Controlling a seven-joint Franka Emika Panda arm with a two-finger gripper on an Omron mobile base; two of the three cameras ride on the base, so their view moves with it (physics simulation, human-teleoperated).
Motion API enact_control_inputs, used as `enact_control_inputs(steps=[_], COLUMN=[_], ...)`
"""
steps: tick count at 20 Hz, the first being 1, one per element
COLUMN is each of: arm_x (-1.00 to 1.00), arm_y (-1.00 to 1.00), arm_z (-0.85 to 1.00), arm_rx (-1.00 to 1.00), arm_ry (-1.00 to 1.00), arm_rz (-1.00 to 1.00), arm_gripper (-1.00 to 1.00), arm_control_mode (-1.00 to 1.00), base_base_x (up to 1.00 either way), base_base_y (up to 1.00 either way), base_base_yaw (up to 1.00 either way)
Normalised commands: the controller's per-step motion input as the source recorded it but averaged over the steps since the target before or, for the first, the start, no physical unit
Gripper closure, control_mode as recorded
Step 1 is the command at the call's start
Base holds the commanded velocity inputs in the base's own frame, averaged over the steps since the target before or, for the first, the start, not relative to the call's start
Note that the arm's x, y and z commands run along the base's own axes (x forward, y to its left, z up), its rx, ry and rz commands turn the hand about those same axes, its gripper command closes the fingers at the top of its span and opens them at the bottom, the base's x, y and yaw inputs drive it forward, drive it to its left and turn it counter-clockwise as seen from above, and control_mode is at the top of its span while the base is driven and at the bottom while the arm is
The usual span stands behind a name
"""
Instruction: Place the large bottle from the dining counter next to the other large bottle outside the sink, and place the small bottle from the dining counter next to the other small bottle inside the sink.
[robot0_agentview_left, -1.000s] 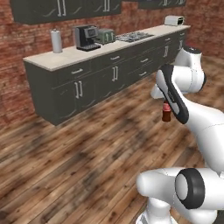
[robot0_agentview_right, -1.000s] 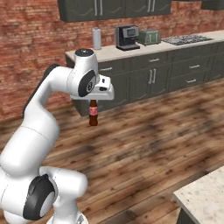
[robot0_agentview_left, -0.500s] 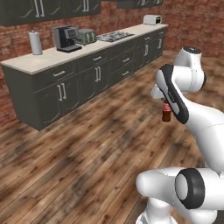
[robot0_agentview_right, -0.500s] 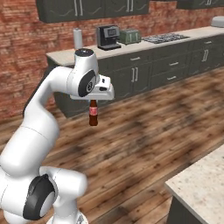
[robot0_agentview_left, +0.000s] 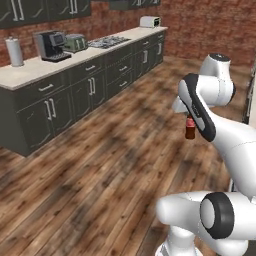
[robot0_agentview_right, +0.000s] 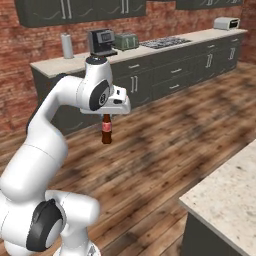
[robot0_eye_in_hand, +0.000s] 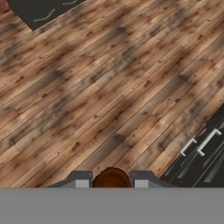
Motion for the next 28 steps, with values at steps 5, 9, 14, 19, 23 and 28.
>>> enact_control_inputs(steps=[5, 9, 14, 19, 23, 28], arm_x=[0.0, 0.0, 0.0, 0.0, 0.0, 0.0], arm_y=[0.0, 0.0, 0.0, 0.0, 0.0, 0.0], arm_z=[0.0, 0.0, 0.0, 0.0, 0.0, 0.0], arm_rx=[0.0, 0.0, 0.0, 0.0, 0.0, 0.0], arm_ry=[0.0, 0.0, 0.0, 0.0, 0.0, 0.0], arm_rz=[0.0, 0.0, 0.0, 0.0, 0.0, 0.0], arm_gripper=[1.0, 1.0, 1.0, 1.0, 1.0, 1.0], arm_control_mode=[1.0, 1.0, 1.0, 1.0, 1.0, 1.0], base_base_x=[0.0, 0.0, 0.0, 0.0, 0.0, 0.0], base_base_y=[0.01, 0.01, 0.01, 0.01, 0.02, 0.03], base_base_yaw=[-0.25, -0.25, -0.25, -0.25, -0.25, -0.25])
